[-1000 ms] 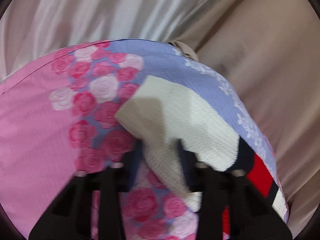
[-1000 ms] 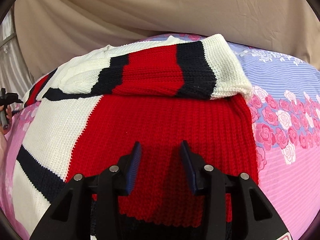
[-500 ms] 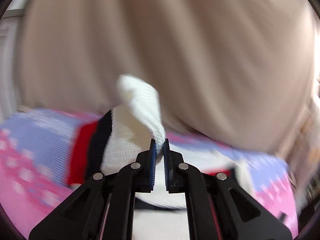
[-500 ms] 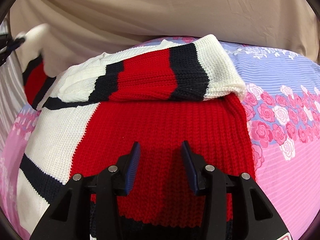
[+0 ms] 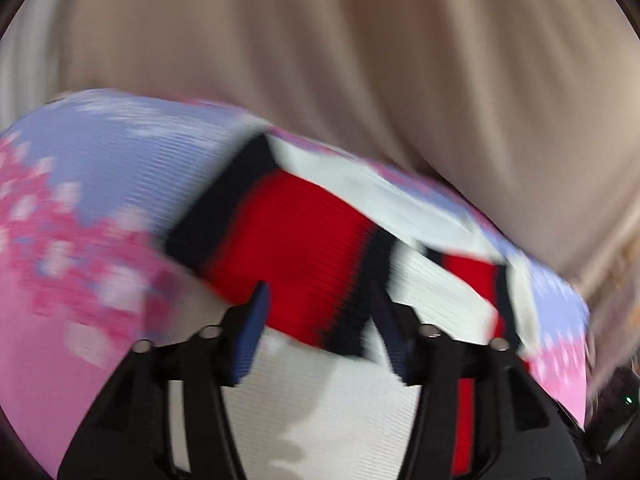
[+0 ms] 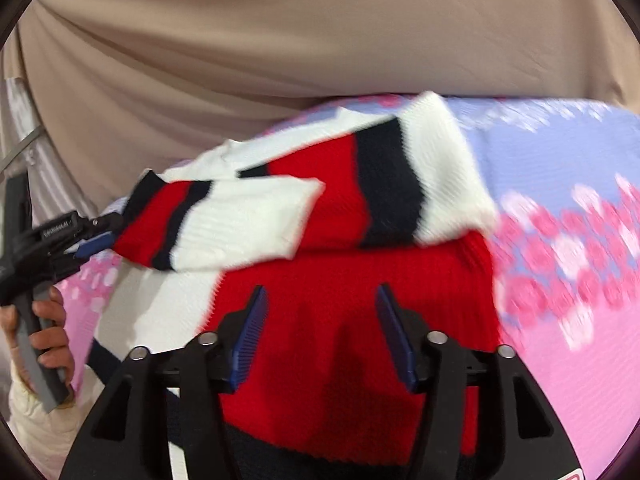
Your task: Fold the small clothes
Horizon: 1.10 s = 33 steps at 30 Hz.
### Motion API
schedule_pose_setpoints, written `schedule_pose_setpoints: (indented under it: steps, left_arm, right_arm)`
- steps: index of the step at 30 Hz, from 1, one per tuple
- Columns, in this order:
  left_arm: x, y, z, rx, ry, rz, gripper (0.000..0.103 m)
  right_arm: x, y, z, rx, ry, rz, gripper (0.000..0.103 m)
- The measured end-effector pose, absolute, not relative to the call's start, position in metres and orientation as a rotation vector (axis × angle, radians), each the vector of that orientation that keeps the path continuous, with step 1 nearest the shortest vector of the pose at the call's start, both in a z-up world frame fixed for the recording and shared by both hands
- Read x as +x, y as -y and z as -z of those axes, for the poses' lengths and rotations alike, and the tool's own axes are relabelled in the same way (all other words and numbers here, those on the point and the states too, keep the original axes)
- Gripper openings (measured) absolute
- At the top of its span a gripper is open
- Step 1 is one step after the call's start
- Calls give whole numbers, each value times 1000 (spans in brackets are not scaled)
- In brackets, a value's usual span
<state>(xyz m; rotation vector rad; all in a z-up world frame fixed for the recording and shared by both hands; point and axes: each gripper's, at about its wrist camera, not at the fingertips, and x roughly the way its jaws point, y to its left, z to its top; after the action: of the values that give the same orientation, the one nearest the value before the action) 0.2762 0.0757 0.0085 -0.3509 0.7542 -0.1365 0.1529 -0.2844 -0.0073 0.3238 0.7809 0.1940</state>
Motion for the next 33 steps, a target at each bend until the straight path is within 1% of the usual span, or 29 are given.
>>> schedule_pose_setpoints:
  steps: [2,6,7,8,9,10,11,13,16,18,19,20,22,23,24,28,30,32,33]
  left_arm:
    - [287,-105,0,-412,-783,64,57]
    - [298,-146,12,-525,-818,-1,57]
    - [300,-153,15,-558,-828,-2,57]
    - [301,-156,16,-580,-833,2,57]
    - [302,-159,17,-602,-839,9,57]
    - [303,-160,15,-616,-842,16,57]
    - [304,-163,15,-623,-842,27,57]
    - [307,-159,11,-629,-842,52,57]
    - [314,-149,10,-659,-855,83,57]
    - [319,-140,8,-646,-855,87,55]
    - [322,-134,12,-636,-864,86,53]
    - [326,-129,17,-628,-882,82,52]
    - [333,-117,28,-616,-922,82,43]
    - [334,-113,32,-610,-936,82,41]
    - [334,-109,35,-613,-945,87,40]
    - [329,-101,32,-602,-919,84,41]
    - [335,-102,36,-590,-919,48,40]
    - [340,-104,41,-599,-938,29,34]
    - [340,-104,42,-591,-941,15,28]
  right_arm:
    - [178,275,13,360,-829,-252,60]
    - [214,251,29,327,-899,-231,60]
    - [219,247,31,331,-912,-232,59]
    - [223,244,33,336,-920,-229,54]
    - [226,242,32,331,-921,-223,49]
    - [229,239,30,319,-922,-220,30]
    - [232,237,26,304,-920,-228,6]
    - [231,236,3,279,-860,-233,7]
    - [210,244,-50,237,-673,-246,6]
    - [197,257,-70,217,-579,-211,6]
    - [198,268,-67,203,-573,-164,6]
    - [205,277,-58,197,-607,-120,6]
    - [232,298,-17,215,-755,-32,6]
    - [243,308,2,223,-828,10,6]
    - [243,313,8,245,-843,15,6]
    - [221,314,-21,298,-683,-86,6]
    - [233,314,-12,257,-729,-38,6]
    - [243,315,-1,269,-781,-15,6]
    - [240,318,-7,295,-757,-42,6]
